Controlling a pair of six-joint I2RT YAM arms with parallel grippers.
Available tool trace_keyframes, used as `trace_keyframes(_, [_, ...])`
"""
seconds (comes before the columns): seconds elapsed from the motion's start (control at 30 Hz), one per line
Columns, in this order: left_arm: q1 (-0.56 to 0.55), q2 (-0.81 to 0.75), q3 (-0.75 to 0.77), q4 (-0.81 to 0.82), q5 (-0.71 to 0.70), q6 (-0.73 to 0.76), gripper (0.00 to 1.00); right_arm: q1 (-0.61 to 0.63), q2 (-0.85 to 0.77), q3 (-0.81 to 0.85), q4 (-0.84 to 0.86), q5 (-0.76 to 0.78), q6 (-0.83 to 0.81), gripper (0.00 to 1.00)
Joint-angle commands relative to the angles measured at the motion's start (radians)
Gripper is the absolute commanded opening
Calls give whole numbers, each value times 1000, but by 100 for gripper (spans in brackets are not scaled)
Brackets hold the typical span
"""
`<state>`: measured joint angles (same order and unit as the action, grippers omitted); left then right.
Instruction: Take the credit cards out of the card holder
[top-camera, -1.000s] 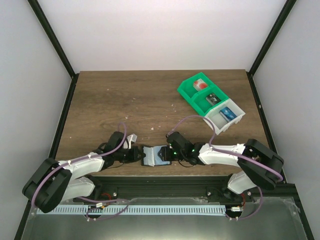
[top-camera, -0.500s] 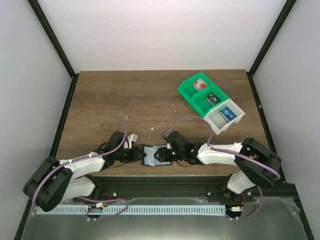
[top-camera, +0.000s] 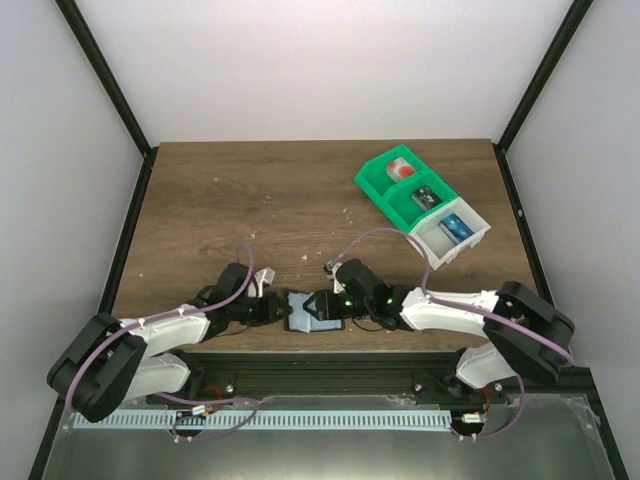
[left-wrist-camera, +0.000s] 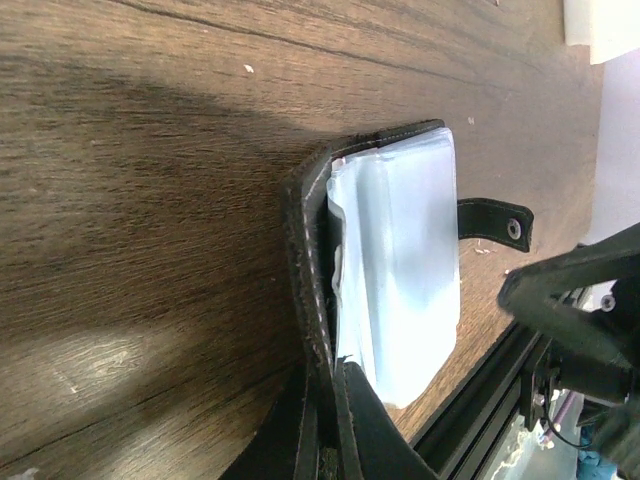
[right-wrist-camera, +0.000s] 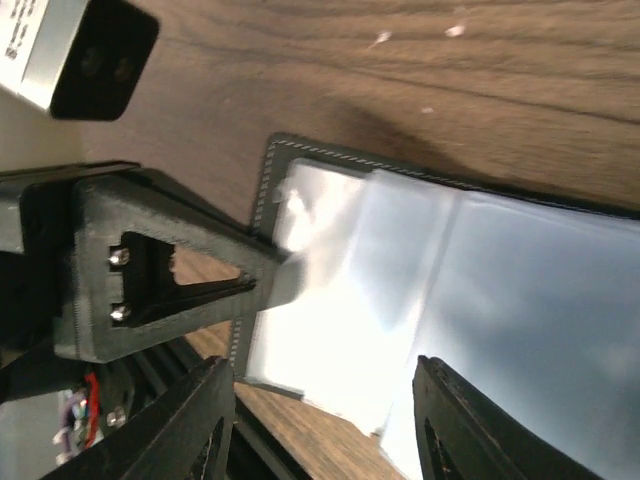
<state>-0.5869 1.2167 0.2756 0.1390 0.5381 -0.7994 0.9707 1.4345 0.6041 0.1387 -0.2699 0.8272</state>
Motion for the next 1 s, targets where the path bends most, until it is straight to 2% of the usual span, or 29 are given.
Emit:
trace_keyframes(0.0, [-1, -2, -19, 34, 19, -7, 0, -4, -65, -2, -180, 172, -9, 51])
trace_keyframes(0.53, [-1, 6, -26, 54, 21, -17, 0, -4, 50, -5, -172, 168, 17, 53])
trace_keyframes(0.83, [0, 10, -32, 66, 23, -22, 0, -3, 68, -11, -16, 8, 0, 53])
trace_keyframes(0.97, [-1, 11, -31, 70, 25, -25, 0, -3, 96, 12, 0, -22, 3, 52])
